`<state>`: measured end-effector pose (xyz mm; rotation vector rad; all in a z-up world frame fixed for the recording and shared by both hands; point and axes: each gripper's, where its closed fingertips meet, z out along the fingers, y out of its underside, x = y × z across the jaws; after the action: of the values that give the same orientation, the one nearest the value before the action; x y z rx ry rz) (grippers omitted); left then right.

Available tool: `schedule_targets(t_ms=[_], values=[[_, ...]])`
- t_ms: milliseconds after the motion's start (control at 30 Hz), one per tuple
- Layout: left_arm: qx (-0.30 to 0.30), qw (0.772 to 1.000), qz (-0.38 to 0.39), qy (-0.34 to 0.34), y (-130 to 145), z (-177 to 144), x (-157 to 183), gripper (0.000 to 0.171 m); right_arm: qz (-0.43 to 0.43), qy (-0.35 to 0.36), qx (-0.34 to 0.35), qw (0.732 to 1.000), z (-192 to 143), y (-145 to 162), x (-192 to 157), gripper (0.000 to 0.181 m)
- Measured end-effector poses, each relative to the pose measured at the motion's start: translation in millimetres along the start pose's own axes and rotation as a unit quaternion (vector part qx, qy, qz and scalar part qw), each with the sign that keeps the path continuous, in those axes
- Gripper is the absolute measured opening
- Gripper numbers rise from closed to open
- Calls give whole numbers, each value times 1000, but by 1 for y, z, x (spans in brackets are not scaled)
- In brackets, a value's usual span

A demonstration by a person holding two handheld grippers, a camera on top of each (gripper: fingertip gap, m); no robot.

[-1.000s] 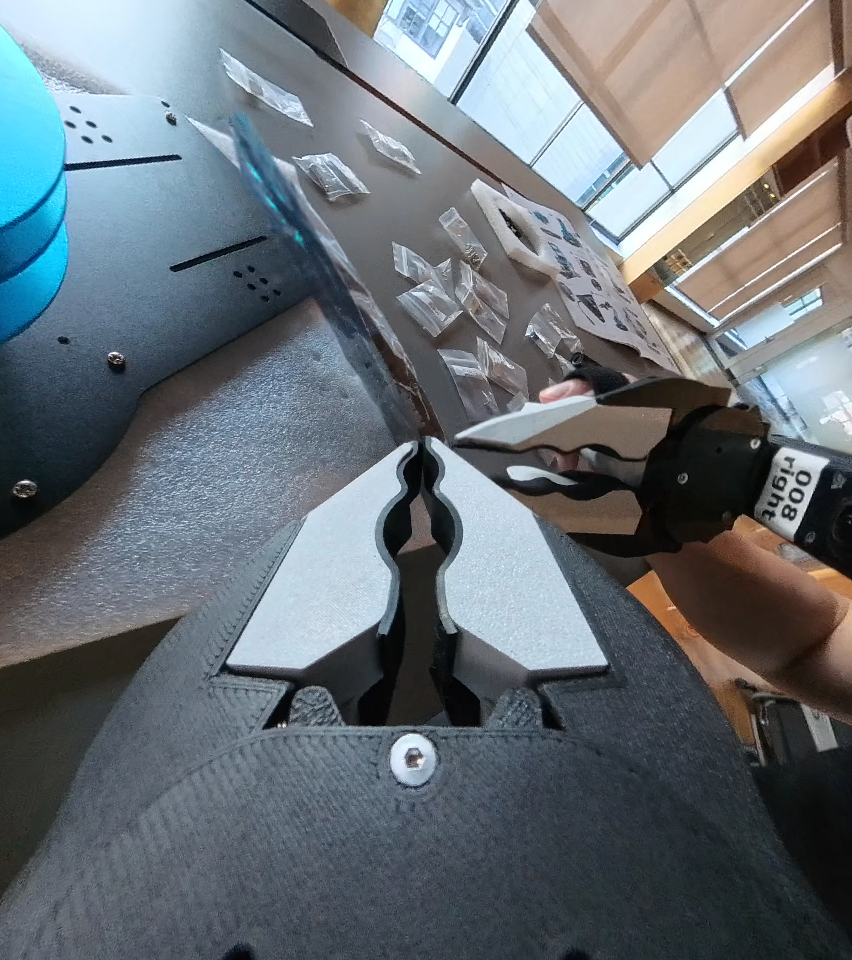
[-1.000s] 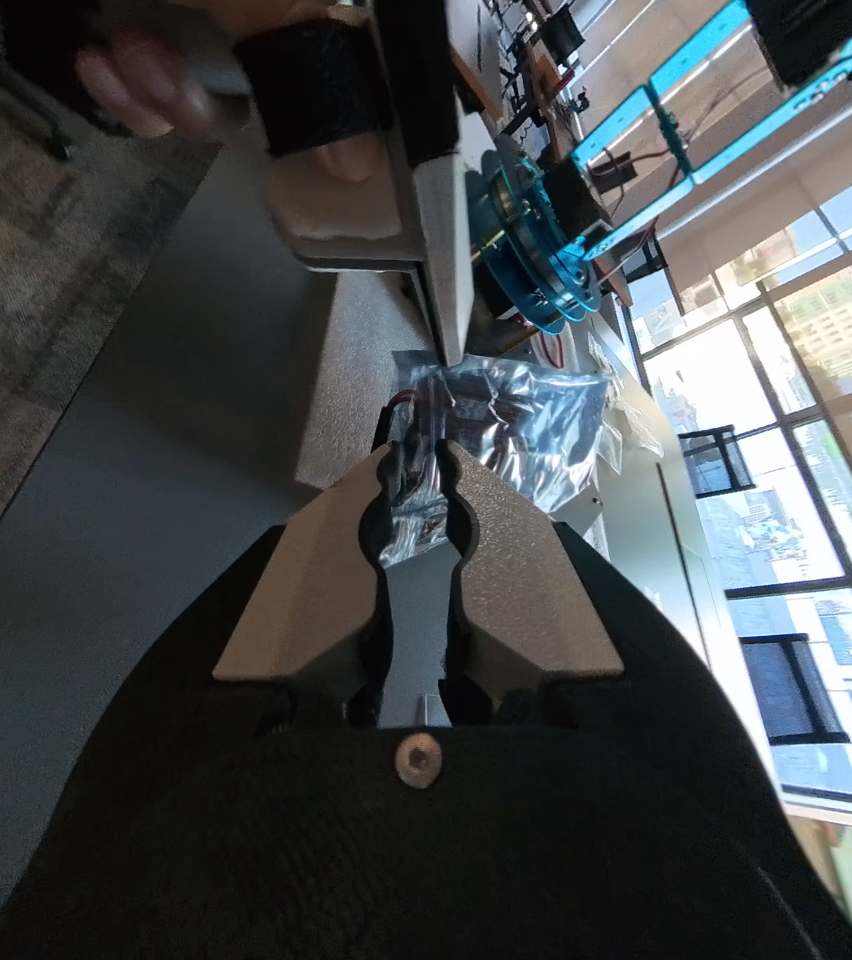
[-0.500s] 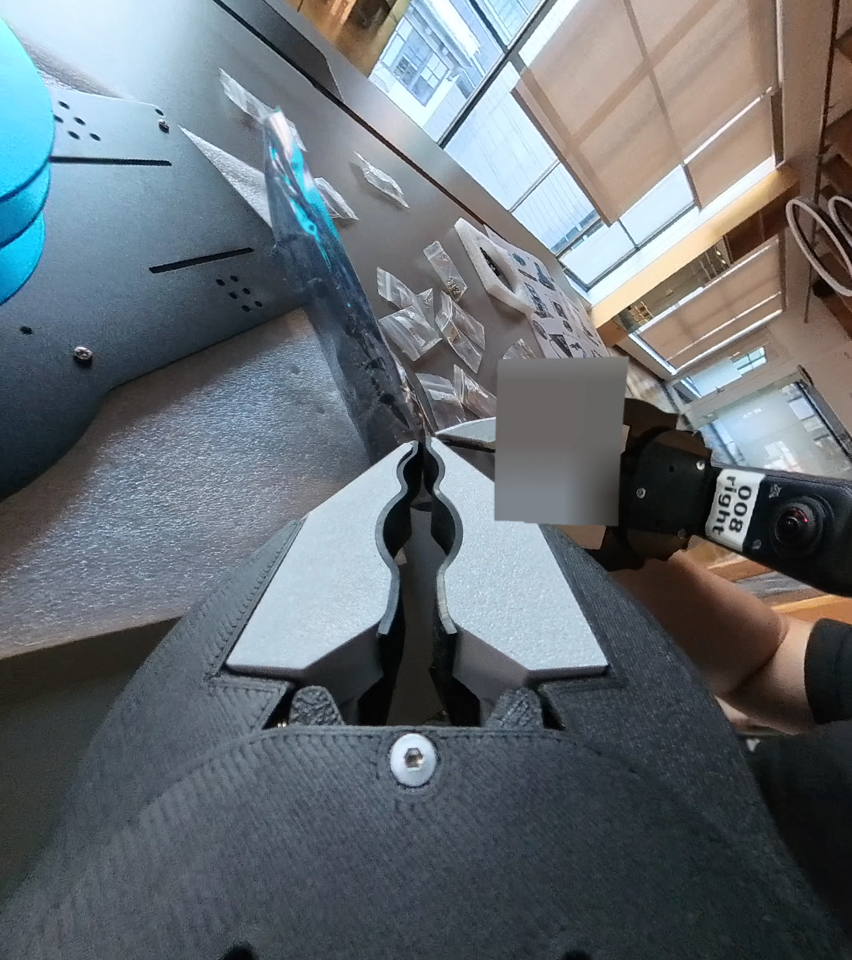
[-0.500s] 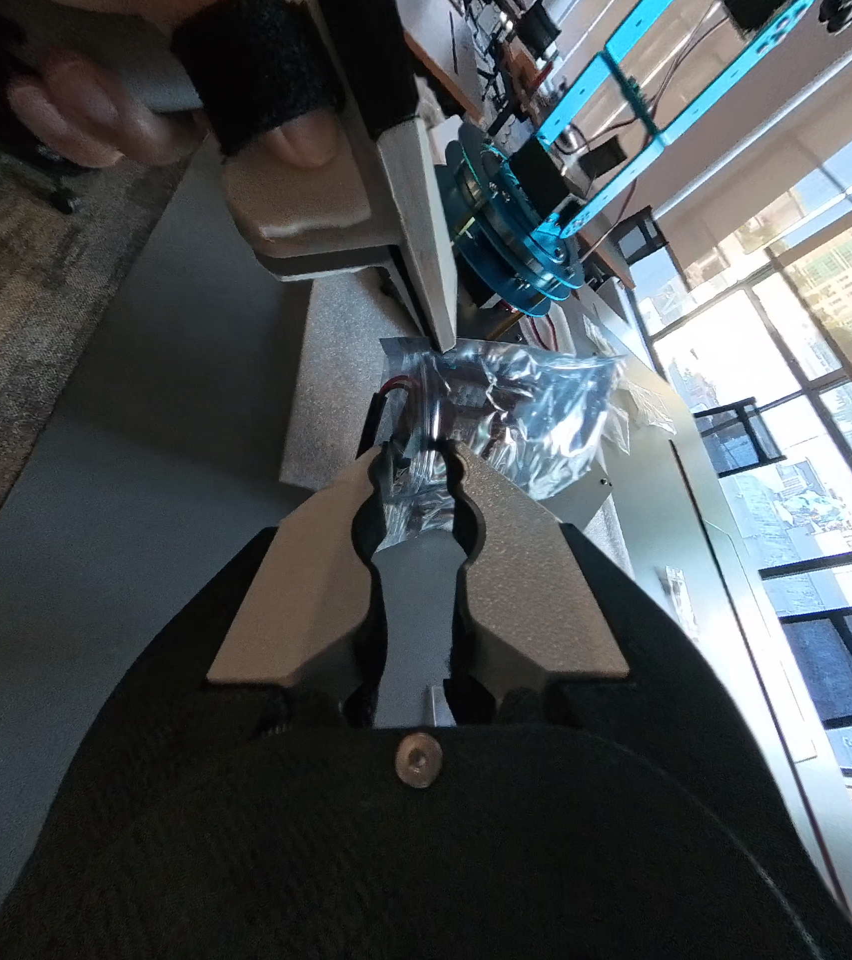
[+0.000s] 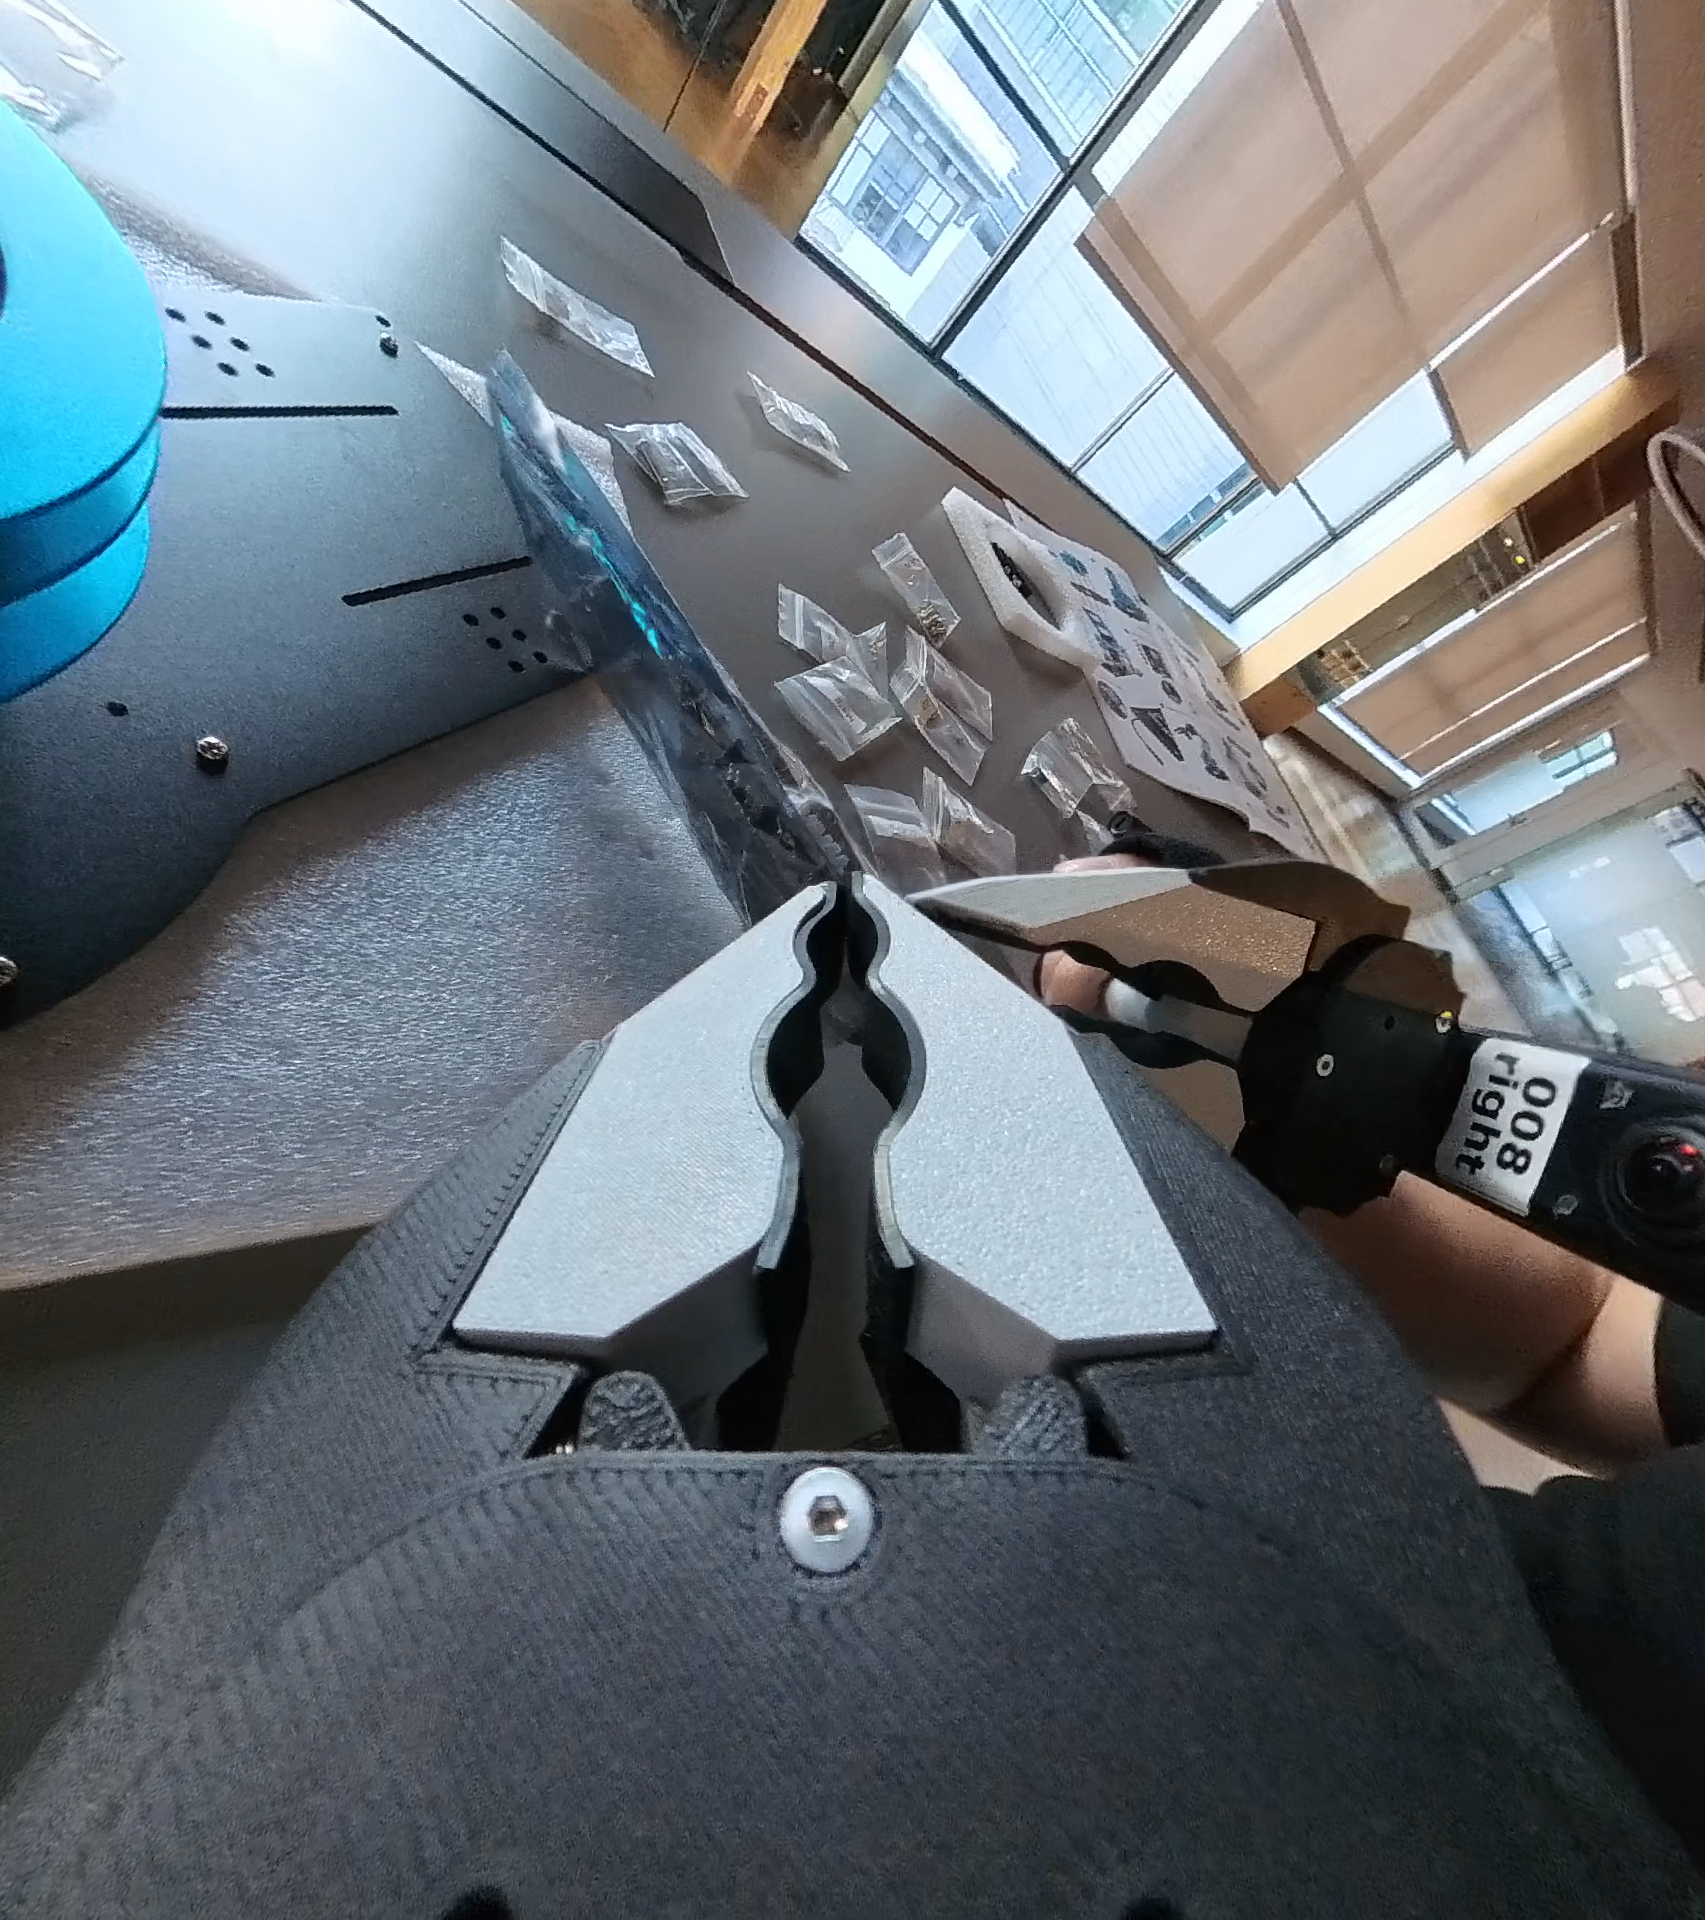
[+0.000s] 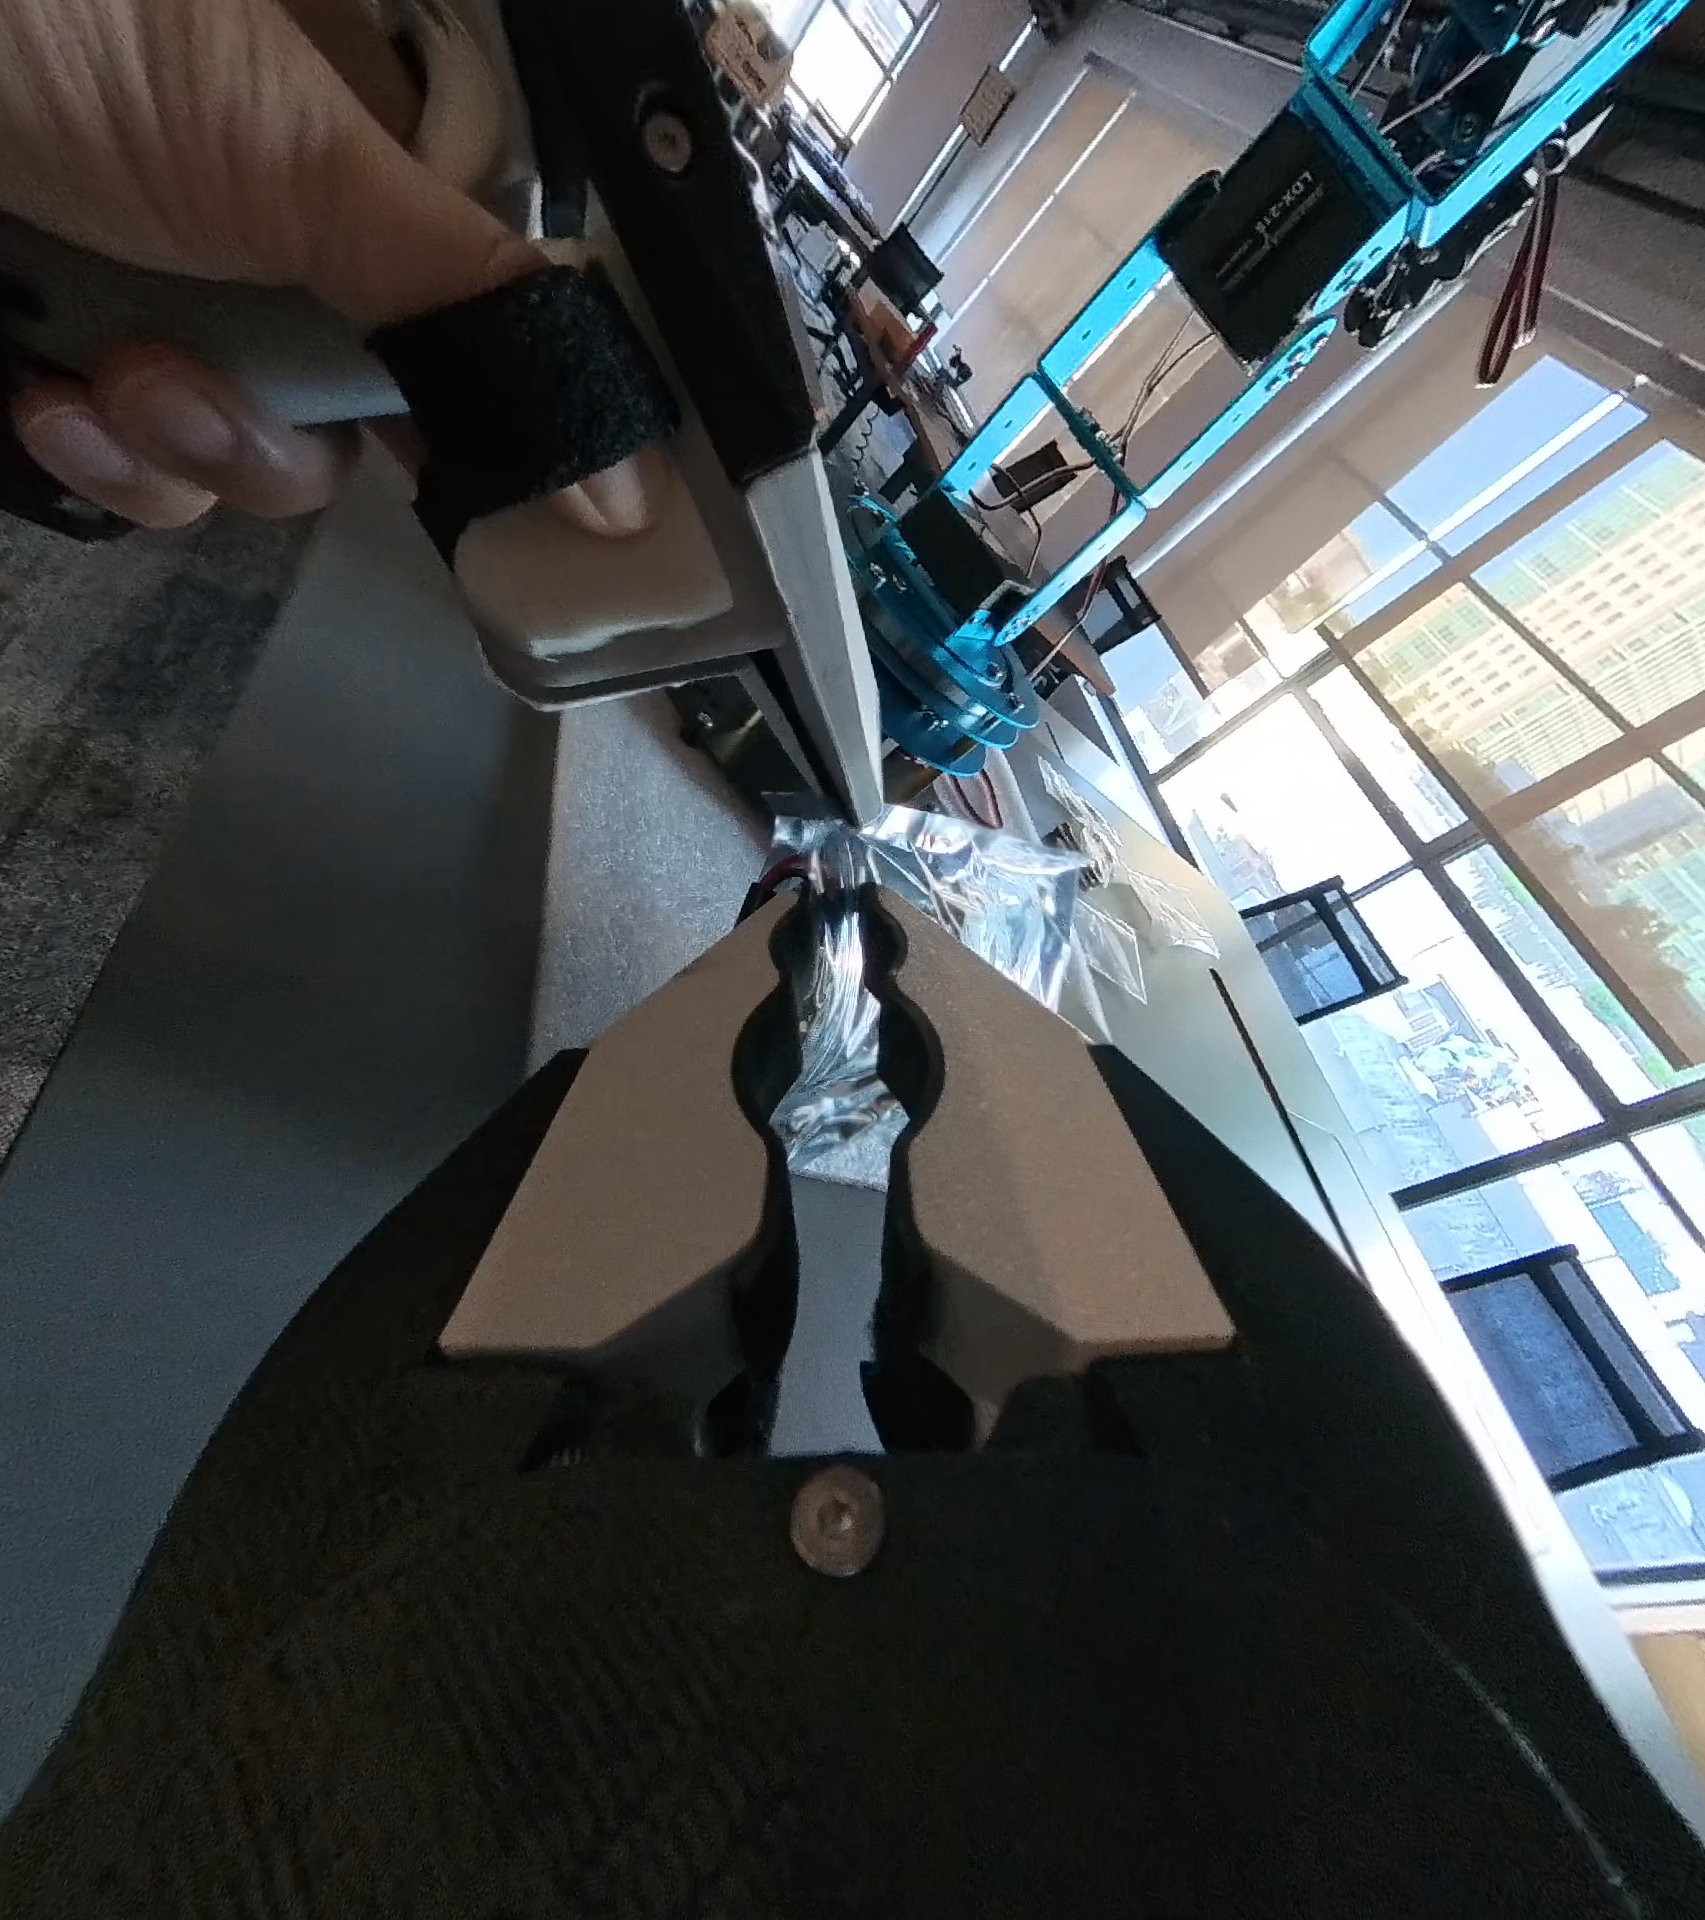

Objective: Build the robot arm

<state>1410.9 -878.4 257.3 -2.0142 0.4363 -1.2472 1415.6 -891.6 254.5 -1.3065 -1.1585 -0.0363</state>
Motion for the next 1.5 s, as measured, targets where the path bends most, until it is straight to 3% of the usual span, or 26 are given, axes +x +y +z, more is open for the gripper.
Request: schedule_targets(t_ms=[233,367,600,700,867,1200,1267,1500], values=[[52,996,55,55,-10,-2,10,0,103,-24,13,994,0,0,6,5],[67,993,67,76,-9,-13,13,16,202,-31,24,979,1,1,17,3],[60,965,255,-20,4,-11,15,21,299,-69,39,951,5,-5,16,6],[55,962,266,-31,4,-5,13,20,301,-82,37,950,6,-5,12,7],[77,956,282,-11,3,-7,21,4,276,-72,46,957,3,-6,12,6],[67,936,341,-57,7,-1,12,0,169,-3,60,984,-3,-14,18,3],[70,937,337,-53,8,0,13,0,153,-21,47,987,0,-11,10,6],[88,943,318,-41,4,2,15,0,191,-9,41,981,-1,-6,17,10]])
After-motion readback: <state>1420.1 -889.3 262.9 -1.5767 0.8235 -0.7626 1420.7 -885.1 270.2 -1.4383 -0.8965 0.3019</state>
